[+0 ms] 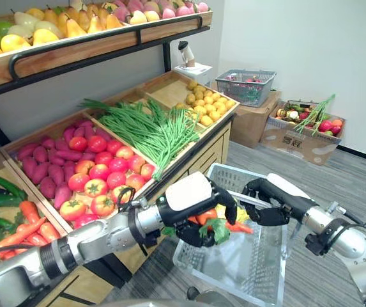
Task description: Pick vegetable in the basket
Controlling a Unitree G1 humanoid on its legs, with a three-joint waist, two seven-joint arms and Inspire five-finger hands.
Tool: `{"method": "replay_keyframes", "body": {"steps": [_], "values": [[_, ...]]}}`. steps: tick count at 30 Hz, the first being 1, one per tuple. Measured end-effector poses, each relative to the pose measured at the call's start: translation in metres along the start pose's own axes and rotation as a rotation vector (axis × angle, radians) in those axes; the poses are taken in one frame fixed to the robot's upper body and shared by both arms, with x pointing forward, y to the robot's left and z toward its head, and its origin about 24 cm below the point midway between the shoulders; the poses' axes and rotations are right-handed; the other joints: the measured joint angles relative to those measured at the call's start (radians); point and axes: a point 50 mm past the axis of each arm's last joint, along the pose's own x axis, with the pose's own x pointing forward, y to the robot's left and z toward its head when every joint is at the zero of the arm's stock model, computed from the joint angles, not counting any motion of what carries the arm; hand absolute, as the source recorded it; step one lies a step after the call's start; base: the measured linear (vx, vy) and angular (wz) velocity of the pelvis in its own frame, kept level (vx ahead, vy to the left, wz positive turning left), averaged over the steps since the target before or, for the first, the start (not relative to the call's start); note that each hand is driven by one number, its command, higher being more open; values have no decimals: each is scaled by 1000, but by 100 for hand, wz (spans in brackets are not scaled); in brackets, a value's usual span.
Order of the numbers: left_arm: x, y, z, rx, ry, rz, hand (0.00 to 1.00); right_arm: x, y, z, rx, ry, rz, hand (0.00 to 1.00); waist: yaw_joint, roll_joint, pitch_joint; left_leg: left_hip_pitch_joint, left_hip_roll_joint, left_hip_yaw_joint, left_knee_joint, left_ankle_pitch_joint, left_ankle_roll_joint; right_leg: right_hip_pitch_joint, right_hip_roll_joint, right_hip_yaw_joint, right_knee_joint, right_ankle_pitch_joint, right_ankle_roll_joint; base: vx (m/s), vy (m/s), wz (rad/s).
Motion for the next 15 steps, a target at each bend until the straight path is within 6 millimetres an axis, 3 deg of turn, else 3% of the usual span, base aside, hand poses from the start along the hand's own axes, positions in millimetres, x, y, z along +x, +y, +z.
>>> {"method": "replay_keyframes", "body": {"steps": [15], "values": [[11,-19,-15,-24,99,-8,0,3,7,5,27,-36,105,0,-20,7,-5,15,-19,43,-20,4,-5,-27,4,7,24,-4,3,7,-8,-9]]}}
